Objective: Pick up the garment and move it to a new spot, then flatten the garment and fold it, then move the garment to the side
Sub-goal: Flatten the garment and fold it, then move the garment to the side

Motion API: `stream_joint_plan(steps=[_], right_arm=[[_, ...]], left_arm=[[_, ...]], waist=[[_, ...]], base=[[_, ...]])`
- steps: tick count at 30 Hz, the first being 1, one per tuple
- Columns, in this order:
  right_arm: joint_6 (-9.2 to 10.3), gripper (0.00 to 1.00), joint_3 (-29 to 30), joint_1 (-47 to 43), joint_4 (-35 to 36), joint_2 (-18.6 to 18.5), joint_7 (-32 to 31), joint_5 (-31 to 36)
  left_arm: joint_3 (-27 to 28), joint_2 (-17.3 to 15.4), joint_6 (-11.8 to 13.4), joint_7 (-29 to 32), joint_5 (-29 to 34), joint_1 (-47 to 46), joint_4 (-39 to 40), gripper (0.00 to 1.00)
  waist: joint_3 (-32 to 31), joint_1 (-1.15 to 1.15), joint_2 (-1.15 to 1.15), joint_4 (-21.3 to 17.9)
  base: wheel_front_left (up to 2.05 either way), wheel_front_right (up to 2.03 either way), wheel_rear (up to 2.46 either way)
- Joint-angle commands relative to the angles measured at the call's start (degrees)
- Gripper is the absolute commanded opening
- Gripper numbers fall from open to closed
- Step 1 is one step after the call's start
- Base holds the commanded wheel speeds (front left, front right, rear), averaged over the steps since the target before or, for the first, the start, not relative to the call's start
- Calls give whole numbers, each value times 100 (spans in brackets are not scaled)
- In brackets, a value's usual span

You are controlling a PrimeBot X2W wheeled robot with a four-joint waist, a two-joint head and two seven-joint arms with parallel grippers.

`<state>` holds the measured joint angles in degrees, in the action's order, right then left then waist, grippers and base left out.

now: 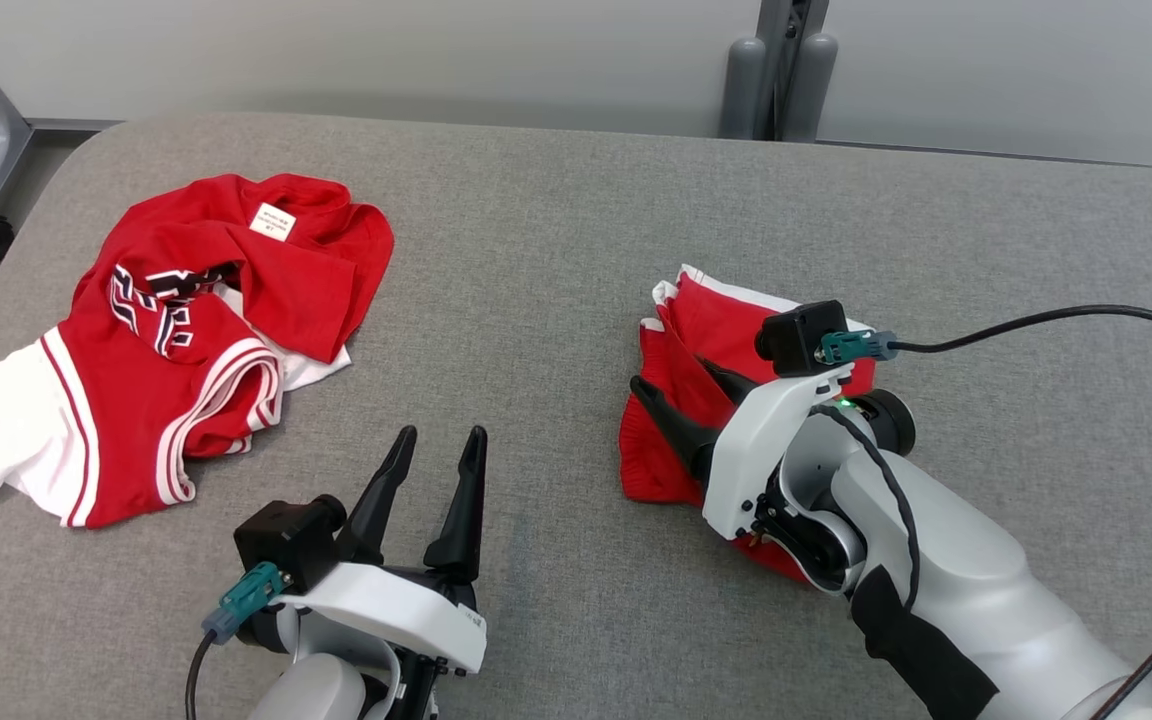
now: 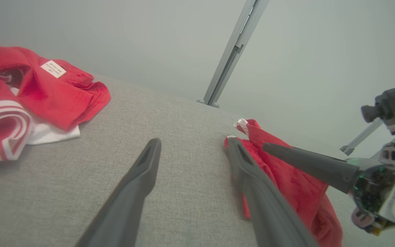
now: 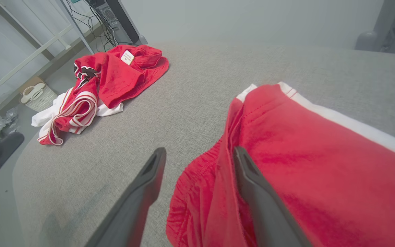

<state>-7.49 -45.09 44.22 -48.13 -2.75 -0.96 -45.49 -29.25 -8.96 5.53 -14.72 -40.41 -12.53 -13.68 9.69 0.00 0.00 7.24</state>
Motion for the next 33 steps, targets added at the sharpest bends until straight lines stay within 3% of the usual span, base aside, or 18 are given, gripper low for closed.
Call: stream_joint_plan(steps=[1,11,24,28,29,33], right_arm=[[-1,100,-18,74,46,-31,71,6],[-1,100,427,82,131,-60,478,172],[-1,100,1767,-660,293,-647,1010,422],[-1,66,2020,-941,462,-634,1045,527],[-1,49,2057,-1023,504,-607,1026,555],[-1,32,2098,-1312,649,-490,923,675]], left_arm=[[33,-21,-32,-28,-1,-60,-8,100],[21,-8,25,-37,35,66,52,100],[-127,28,57,-9,47,174,139,100],[-132,3,53,-1,27,174,158,100],[-134,-4,51,3,21,173,159,100],[-141,-16,65,19,8,149,165,100]], waist=[[-22,0,0,-47],[-119,0,0,-293],[-116,0,0,-484],[-88,0,0,-489],[-82,0,0,-485],[-54,0,0,-438]], base=[[0,0,0],[0,0,0],[0,0,0],[0,0,0],[0,0,0],[0,0,0]])
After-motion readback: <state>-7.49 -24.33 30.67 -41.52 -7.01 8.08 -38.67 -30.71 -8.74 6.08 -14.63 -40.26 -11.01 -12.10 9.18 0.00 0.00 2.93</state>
